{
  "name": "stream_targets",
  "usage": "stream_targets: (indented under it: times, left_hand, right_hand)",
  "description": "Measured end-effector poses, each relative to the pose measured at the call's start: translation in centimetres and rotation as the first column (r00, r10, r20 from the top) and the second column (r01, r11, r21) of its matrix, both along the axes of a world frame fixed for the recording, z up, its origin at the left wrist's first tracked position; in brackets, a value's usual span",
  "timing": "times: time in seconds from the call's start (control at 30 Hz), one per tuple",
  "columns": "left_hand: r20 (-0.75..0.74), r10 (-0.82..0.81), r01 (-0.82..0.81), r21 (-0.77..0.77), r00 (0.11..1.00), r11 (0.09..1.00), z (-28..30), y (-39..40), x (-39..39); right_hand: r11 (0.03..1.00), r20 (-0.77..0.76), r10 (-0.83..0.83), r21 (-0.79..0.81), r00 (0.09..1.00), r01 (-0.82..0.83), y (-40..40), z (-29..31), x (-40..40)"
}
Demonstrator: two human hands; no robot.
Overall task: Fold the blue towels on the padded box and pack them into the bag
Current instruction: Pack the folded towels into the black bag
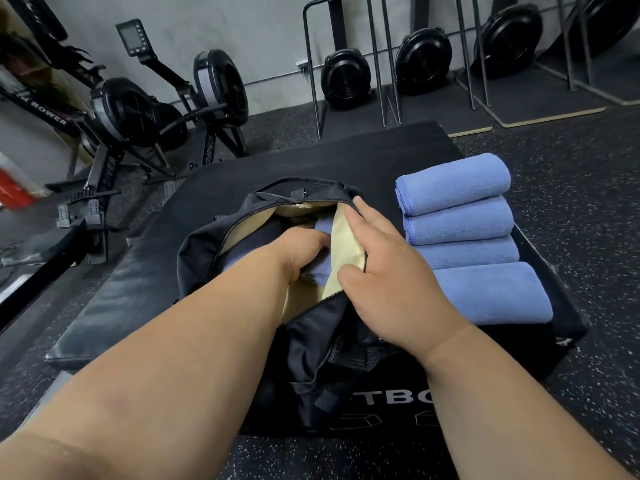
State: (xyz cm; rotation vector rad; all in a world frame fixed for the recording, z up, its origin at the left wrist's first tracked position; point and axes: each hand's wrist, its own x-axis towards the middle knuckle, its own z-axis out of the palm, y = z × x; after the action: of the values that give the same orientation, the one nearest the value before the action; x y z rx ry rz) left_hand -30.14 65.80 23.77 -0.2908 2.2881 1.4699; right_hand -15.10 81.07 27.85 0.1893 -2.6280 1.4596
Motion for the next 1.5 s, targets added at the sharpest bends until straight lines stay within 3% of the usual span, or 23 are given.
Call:
stream_targets:
  times: [0.2, 0.4, 0.5, 0.67, 0.77, 0.87, 1.03, 1.2, 1.27, 1.37, 1.5]
  left_hand:
    - [-0.093, 0.106, -0.124, -0.213, 0.990, 0.969, -0.4, -1.9, 0.6]
    - [-0.169, 0.102, -0.142, -0.241, 0.980, 0.960, 1.7, -2.9, 3.2]
    - [-0.289, 0.108, -0.170, -0.198, 0.951, 0.965, 4.0, -2.9, 5.7]
    - [-0.485, 0.053, -0.154, -0.172, 0.873, 0.973, 8.7, -1.6, 11.5]
    - [-0.623, 0.015, -0.173, -0.195, 0.782, 0.965, 10.4, 0.4, 15.2]
    - [-0.646, -0.068, -0.106, -0.227, 0.760, 0.968, 10.6, 3.2, 18.0]
    - [-0.535, -0.271, 0.101, -0.326, 0.800, 0.940, 6.6, 7.9, 20.3]
    - [-0.232, -0.283, 0.214, -0.282, 0.931, 0.935, 1.2, 10.7, 19.3]
    - [-0.136, -0.208, 0.173, -0.236, 0.968, 0.956, -0.2, 11.7, 18.9]
    - [-0.054, -0.024, 0.022, -0.040, 0.998, 0.999, -1.1, 12.9, 18.1]
    - [0.116, 0.161, -0.184, 0.225, 0.980, 0.957, -0.9, 13.7, 17.3]
  right_hand:
    - [0.999, 0.009, 0.010, -0.039, 1.000, -0.010, -0.4, 0.3, 0.9]
    - [1.000, 0.024, 0.012, -0.024, 1.000, -0.012, 0.0, -0.1, 1.6]
    - [0.996, -0.008, 0.005, -0.087, 1.000, -0.006, 0.3, -0.4, 2.0]
    - [0.958, -0.039, -0.198, -0.218, 0.979, 0.185, 2.5, -0.4, 2.2]
    - [0.929, 0.024, -0.331, -0.168, 0.943, 0.331, 4.8, -0.5, 2.5]
    - [0.914, 0.055, -0.403, 0.075, 0.914, 0.399, 7.6, -1.4, 2.5]
    - [0.837, 0.182, -0.444, 0.434, 0.878, 0.334, 10.9, -3.9, 2.3]
    - [0.802, 0.255, -0.463, 0.527, 0.849, 0.279, 11.8, -4.1, 2.6]
    - [0.820, 0.321, -0.449, 0.519, 0.834, 0.241, 12.3, -4.1, 3.1]
    - [0.840, 0.378, -0.424, 0.504, 0.823, 0.201, 13.1, -3.8, 3.4]
    - [0.844, 0.473, -0.407, 0.522, 0.781, 0.124, 13.4, -3.4, 3.2]
